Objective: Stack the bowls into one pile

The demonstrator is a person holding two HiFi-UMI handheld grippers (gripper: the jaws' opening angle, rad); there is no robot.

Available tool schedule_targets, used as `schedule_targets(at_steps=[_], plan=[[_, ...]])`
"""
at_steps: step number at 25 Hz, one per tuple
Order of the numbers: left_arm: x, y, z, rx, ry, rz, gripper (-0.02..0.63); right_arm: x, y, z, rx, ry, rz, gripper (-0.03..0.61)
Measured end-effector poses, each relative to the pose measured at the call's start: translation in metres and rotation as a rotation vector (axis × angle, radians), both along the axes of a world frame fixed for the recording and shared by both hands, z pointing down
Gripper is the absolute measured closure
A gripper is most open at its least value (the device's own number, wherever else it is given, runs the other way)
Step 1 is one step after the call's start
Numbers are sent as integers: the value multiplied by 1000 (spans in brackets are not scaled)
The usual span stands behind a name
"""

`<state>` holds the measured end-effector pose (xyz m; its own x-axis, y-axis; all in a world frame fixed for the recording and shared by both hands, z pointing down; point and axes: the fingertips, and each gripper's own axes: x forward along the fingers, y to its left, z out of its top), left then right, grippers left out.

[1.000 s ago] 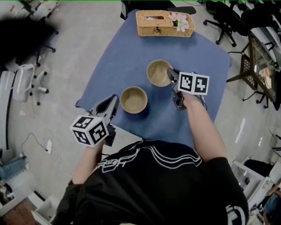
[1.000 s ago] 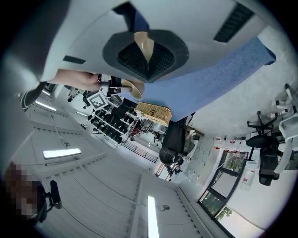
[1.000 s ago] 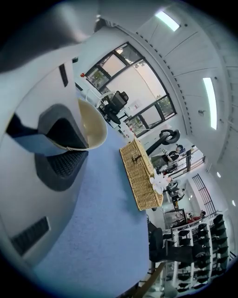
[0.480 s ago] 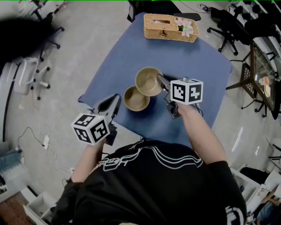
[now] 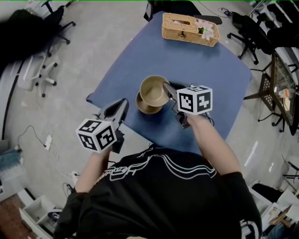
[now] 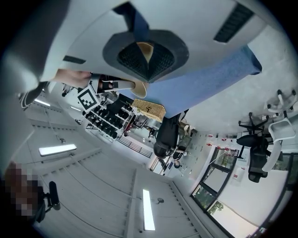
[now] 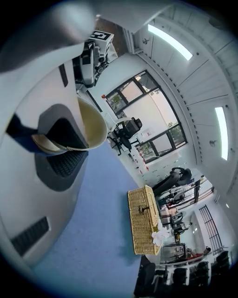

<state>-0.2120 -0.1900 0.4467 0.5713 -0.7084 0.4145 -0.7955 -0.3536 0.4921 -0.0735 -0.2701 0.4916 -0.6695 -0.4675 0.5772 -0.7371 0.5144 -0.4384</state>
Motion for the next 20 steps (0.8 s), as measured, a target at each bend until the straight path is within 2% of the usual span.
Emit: schedule_targets(at_steps=[9, 17, 20], plan=[[-11, 11, 8, -15, -9, -30, 591, -18, 16, 24, -15, 44, -77, 537], [-16, 16, 13, -24, -10, -42, 591, -20, 21, 39, 35, 165, -140, 535], [-17, 16, 12, -23, -10, -42, 591, -22, 22, 41, 43, 174, -163, 526]])
